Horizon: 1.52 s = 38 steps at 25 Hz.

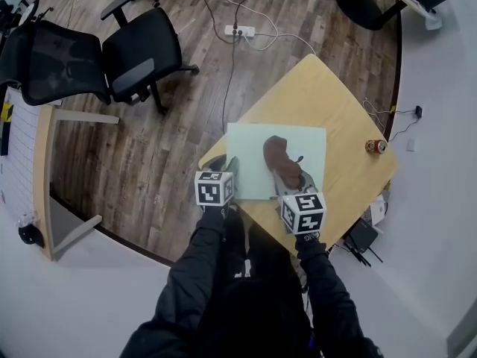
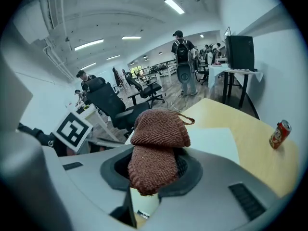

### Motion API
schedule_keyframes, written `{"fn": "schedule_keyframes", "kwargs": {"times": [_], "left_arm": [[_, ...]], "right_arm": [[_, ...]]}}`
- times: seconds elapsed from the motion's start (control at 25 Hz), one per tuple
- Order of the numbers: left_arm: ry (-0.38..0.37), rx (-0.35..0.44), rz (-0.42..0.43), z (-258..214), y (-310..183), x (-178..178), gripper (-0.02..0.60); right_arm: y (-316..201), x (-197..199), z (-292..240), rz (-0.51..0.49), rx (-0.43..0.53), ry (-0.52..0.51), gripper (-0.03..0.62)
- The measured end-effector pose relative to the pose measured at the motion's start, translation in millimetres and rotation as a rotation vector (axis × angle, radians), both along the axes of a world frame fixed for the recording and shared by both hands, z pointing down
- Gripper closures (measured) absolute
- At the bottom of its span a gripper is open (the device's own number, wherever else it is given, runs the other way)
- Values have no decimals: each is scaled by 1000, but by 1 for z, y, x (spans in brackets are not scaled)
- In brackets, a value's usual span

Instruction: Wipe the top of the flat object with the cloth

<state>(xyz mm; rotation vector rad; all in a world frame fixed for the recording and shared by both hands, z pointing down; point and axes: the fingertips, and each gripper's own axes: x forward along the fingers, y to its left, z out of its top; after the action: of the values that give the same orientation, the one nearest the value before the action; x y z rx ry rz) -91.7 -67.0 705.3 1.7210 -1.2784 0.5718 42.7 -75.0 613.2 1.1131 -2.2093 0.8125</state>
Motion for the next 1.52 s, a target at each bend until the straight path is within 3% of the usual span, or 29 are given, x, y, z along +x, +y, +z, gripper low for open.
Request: {"fn": "schedule_keyframes", "kwargs": {"times": [0.2,0.4,0.64,1.52], "left_arm": [[13,-1,6,0,-1,0,445],[23,-5,12,1,-3,-1,445],[25,-4,13,3,-2,-4,445],[16,0,13,2,0,-4,443]], "right_arm": [[-45,-15,14,22,8,9,477],[-55,-23,49,11,-67,53,477],[-20,-22,71,-5,-134,97,477],[104,-13,73,9,-224,60,477]]}}
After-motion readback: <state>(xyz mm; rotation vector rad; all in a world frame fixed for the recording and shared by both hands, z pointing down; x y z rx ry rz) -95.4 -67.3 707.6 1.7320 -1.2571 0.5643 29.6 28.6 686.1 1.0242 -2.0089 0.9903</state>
